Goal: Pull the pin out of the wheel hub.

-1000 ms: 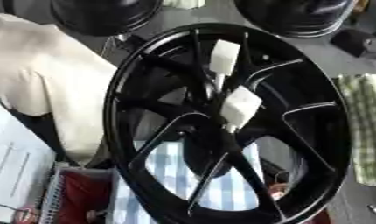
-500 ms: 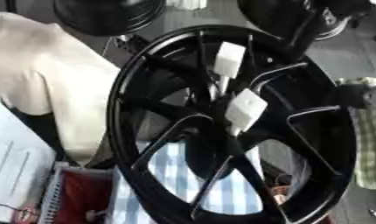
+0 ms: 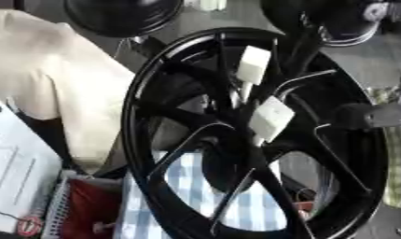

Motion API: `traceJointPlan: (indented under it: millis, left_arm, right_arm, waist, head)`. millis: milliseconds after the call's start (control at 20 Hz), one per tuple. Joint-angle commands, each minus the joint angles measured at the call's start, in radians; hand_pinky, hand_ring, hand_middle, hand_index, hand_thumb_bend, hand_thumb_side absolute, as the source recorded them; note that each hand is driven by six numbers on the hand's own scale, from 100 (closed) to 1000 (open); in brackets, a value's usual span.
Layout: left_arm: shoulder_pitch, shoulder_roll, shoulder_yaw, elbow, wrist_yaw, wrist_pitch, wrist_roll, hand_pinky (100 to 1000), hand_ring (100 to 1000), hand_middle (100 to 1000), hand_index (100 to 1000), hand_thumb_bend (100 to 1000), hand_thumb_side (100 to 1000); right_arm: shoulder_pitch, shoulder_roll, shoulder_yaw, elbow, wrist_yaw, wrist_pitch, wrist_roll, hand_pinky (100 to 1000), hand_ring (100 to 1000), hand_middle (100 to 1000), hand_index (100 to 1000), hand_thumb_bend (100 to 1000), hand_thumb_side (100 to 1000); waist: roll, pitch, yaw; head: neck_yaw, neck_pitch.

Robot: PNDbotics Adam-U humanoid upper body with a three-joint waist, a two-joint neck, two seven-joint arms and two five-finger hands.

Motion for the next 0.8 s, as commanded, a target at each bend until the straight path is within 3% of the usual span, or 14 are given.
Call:
traceJointPlan:
  millis: [50,350,800]
  left_arm:
    - [-0.011,0.027,0.004,-0.008,0.003,-0.002,-0.004,761,682,626,762,339,722]
    - [-0.01,0.029,0.006,-0.005,0.006,-0.004,-0.005,762,683,627,762,339,721]
    - [-0.009,0.023,0.011,-0.002,0.01,-0.007,-0.003,763,684,628,762,338,720]
  right_arm:
    - [-0.05,0.025,0.043,0.074,-0.015,-0.002,0.031,847,756,745,773,329,379]
    - [-0.127,0.096,0.12,0.231,-0.016,-0.057,0.035,865,769,750,784,355,362]
    - [-0.173,0.149,0.16,0.342,0.013,-0.114,0.035,856,755,748,785,358,346]
  waist:
    - [0.005,-0.022,0.001]
    - [0.008,-0.034,-0.005]
    - [0.012,-0.04,-0.008]
  head:
    - [-0.01,0.024]
    - [-0.026,0.064]
    - [-0.05,0.085]
